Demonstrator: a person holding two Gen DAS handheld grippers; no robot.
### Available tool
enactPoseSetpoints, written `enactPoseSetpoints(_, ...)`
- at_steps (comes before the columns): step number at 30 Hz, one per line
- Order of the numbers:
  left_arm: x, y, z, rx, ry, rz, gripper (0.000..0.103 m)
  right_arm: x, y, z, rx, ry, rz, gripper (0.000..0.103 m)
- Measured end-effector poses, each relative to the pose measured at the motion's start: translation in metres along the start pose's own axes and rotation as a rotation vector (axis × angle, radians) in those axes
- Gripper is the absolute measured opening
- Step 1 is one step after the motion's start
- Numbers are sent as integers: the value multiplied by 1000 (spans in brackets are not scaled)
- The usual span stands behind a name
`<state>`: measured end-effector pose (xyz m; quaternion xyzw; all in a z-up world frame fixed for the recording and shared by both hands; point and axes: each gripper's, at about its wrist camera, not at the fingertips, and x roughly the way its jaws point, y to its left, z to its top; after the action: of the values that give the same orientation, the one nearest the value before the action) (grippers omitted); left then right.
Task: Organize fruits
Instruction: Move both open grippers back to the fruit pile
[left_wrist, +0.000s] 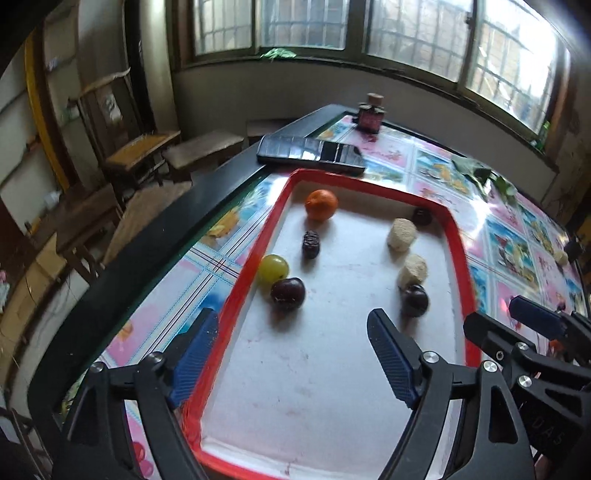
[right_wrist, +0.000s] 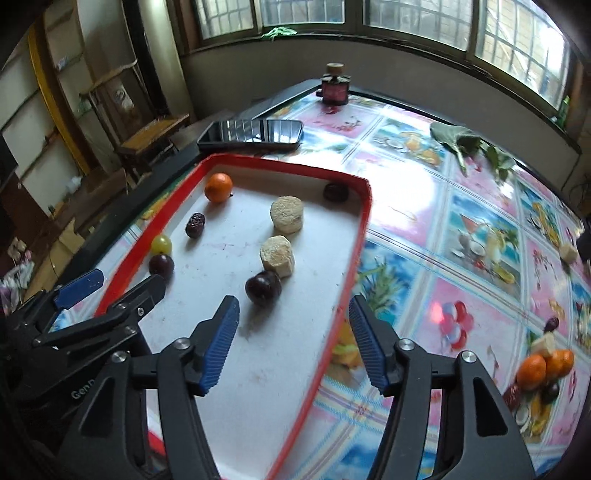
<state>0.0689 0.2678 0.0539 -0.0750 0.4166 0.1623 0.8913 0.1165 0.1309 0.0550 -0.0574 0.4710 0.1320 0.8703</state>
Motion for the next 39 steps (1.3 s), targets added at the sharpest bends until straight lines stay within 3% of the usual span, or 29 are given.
enactPoseSetpoints(5, -19, -17, -9, 45, -31, -12, 84, -23, -10, -18, 32, -22, 13, 64)
enactPoseSetpoints(9, -36, -35, -19, 71, -103, -45, 84, -39, -26, -35, 64, -34, 15, 64)
enactPoseSetpoints(17, -48, -95, -36, 101, -98, -136, 84, -71, -83, -75, 135, -51, -46, 66)
enactPoseSetpoints(25, -42, -167, -61, 191, -29, -197, 84, -96, -210, -123, 339, -52, -167, 66)
enactPoseSetpoints(29, -40, -194, -75, 255, -15, -193, 84, -95, -263, -140, 408, -41, -154, 66)
enactPoseSetpoints(33, -39, -210, -87, 271, 22, -203, 84, -85, -288, -149, 404, -41, -140, 65)
enactPoseSetpoints(39, -37, -219, -85, 261, 35, -204, 84, -61, -292, -141, 330, -29, -85, 65)
